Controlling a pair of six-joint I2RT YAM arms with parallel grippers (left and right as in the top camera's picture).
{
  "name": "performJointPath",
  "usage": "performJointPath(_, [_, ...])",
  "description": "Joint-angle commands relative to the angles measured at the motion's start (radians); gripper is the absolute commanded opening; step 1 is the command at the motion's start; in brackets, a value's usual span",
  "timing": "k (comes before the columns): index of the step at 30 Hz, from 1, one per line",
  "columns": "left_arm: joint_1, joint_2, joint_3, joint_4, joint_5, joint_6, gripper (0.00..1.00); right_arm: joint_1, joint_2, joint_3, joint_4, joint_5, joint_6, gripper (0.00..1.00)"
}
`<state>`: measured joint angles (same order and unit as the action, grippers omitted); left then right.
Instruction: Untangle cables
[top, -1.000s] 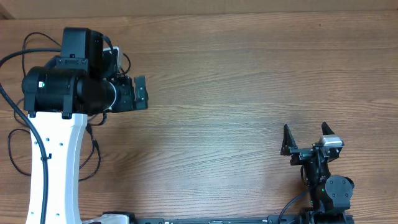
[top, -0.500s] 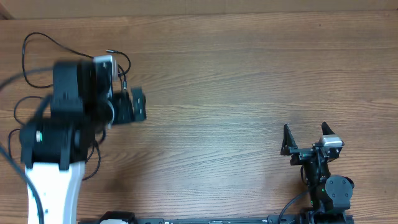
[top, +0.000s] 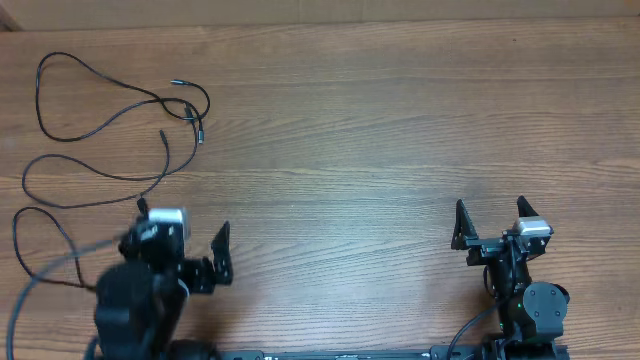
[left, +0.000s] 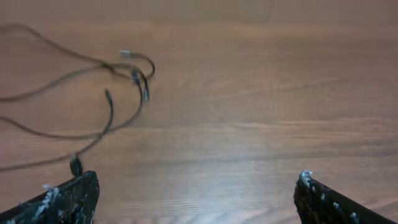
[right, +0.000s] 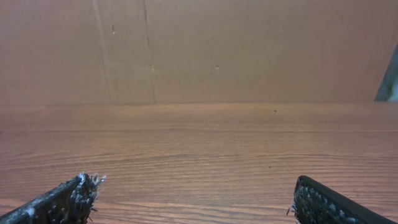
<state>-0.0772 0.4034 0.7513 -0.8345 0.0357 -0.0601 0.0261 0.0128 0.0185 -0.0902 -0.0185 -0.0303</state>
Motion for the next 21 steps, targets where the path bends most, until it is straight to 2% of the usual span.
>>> performJointPath(1, [-0.002,-0.121,-0.099,0.035,-0.014,0.056,1.0,-0.005,-0.01,-0.01,0.005,0.006,-0.004,1.0])
performJointPath(11, [0.0,-0.29,-0.384,0.417,-0.013,0.084,0.99,-0.005,-0.01,-0.01,0.005,0.006,-0.004,1.0])
performJointPath(21, [0.018,-0.401,-0.639,0.808,-0.021,0.056,1.0,-0.005,-0.01,-0.01,0.005,0.006,-0.004,1.0])
